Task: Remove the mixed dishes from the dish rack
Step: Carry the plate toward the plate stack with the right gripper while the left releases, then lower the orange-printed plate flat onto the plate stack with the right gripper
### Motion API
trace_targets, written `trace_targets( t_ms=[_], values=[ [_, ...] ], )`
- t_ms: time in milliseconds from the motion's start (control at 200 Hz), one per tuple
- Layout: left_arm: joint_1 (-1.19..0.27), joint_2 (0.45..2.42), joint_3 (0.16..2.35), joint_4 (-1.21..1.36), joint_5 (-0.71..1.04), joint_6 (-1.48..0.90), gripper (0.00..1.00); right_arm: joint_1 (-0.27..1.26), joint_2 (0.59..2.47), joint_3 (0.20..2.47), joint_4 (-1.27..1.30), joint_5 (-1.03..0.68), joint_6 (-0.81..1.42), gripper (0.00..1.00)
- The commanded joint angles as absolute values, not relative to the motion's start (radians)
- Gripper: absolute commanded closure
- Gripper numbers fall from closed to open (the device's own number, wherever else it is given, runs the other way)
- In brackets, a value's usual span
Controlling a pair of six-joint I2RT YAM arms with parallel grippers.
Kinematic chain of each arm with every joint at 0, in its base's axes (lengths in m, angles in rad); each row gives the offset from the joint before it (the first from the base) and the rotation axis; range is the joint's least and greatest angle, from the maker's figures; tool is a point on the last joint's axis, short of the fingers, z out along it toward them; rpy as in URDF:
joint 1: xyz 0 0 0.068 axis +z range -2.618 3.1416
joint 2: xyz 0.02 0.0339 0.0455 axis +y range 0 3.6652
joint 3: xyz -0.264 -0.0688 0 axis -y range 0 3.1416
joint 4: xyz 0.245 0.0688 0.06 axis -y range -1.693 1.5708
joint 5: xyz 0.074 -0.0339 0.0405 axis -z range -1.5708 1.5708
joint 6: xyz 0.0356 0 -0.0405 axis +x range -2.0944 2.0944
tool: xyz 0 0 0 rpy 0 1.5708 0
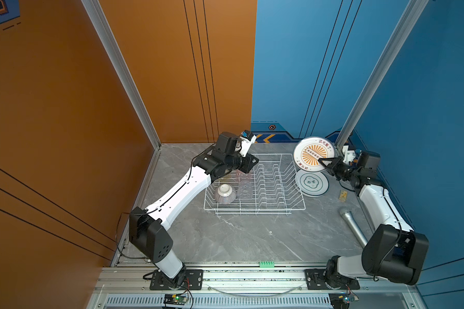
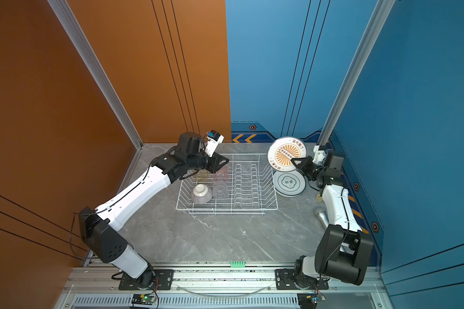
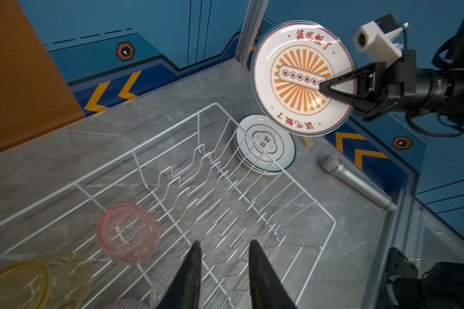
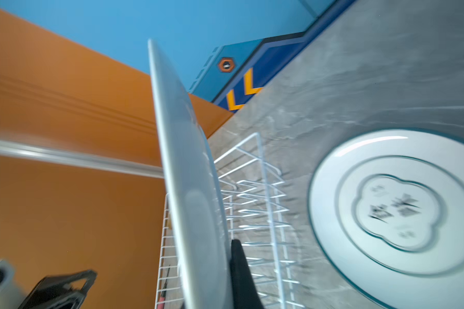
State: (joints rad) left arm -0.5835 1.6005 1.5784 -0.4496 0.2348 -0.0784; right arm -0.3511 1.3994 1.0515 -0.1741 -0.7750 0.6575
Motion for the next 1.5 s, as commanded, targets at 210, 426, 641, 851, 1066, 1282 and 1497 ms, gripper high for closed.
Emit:
trace_targets(
  t_ms=[210,426,641,851,1066,1282,1497],
  values=[
    [-0.564,1.557,1.522,-0.499,0.099,0.004,0.68,-0.437,1.505,1.031,-0.390,-0.623,0.537,1.00],
    [-0.563,1.569,1.528,-0.499,0.110,0.004,0.68,-0.436,1.590,1.031,-0.394,-0.632,0.529,1.00],
    [-0.565,1.579,1.537,-0.500,0.121,0.004,0.68,-0.436,1.642,1.033,-0.390,-0.654,0.520,1.00],
    [-0.563,1.588,1.540,-0.501,0.131,0.002,0.68,-0.436,1.670,1.033,-0.390,-0.660,0.513,1.00],
    [-0.562,1.591,1.539,-0.502,0.131,0.002,0.68,-0.437,1.701,1.034,-0.393,-0.667,0.512,1.00],
    [-0.561,1.592,1.536,-0.507,0.133,0.004,0.68,-0.445,1.709,1.057,-0.458,-0.652,0.476,0.89],
    [-0.560,1.595,1.536,-0.506,0.141,0.004,0.68,-0.453,1.717,1.079,-0.542,-0.619,0.425,0.79]
  ],
)
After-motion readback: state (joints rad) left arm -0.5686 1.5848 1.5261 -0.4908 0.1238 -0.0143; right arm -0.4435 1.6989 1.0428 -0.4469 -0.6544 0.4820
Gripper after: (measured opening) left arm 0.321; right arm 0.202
